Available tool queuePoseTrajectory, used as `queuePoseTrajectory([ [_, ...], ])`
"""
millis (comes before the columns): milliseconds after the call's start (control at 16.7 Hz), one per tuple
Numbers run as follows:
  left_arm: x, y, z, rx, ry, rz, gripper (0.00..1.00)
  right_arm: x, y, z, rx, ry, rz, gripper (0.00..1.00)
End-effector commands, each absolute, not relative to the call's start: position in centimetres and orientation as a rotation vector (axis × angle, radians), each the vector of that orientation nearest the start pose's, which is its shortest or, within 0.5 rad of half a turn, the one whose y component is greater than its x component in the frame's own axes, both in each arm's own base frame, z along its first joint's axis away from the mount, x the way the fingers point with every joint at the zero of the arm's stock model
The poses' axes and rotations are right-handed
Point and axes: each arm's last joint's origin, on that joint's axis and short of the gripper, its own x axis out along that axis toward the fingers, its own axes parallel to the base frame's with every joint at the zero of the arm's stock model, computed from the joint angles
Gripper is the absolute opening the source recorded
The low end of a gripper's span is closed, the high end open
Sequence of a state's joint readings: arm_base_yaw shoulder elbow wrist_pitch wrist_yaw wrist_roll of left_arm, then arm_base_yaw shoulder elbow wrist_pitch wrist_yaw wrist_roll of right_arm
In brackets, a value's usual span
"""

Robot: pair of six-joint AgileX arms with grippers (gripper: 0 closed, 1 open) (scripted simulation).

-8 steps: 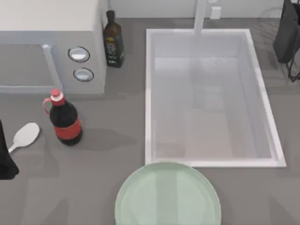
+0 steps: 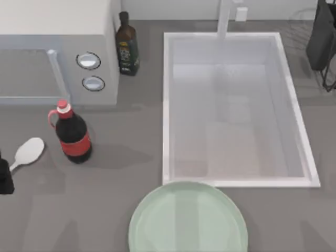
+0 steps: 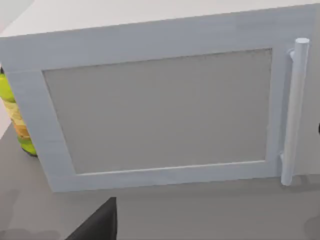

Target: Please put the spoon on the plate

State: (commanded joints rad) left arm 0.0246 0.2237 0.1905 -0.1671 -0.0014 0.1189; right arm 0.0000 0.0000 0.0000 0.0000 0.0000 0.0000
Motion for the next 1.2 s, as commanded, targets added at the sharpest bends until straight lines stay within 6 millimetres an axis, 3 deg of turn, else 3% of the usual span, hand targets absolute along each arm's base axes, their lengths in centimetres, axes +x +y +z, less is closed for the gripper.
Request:
queuePoseTrajectory([
  [300,15.1,0.9,21.5,0.277,0.654,-0.043,1.0,10.6,-0.1,16.0,0.0,0.0,0.0,1.0],
  [660,22.5,2.5,20.9,0.405,1.22,-0.24,1.0,10.6,-0.1,16.0,0.0,0.0,0.0,1.0],
  [960,27.1,3.8,19.8,0.445,1.462,-0.398,1.0,10.6,-0.1,16.0,0.0,0.0,0.0,1.0],
  [1200,28.6,4.3,19.2,0.452,1.529,-0.454,1.0,10.6,-0.1,16.0,0.0,0.0,0.0,1.0],
])
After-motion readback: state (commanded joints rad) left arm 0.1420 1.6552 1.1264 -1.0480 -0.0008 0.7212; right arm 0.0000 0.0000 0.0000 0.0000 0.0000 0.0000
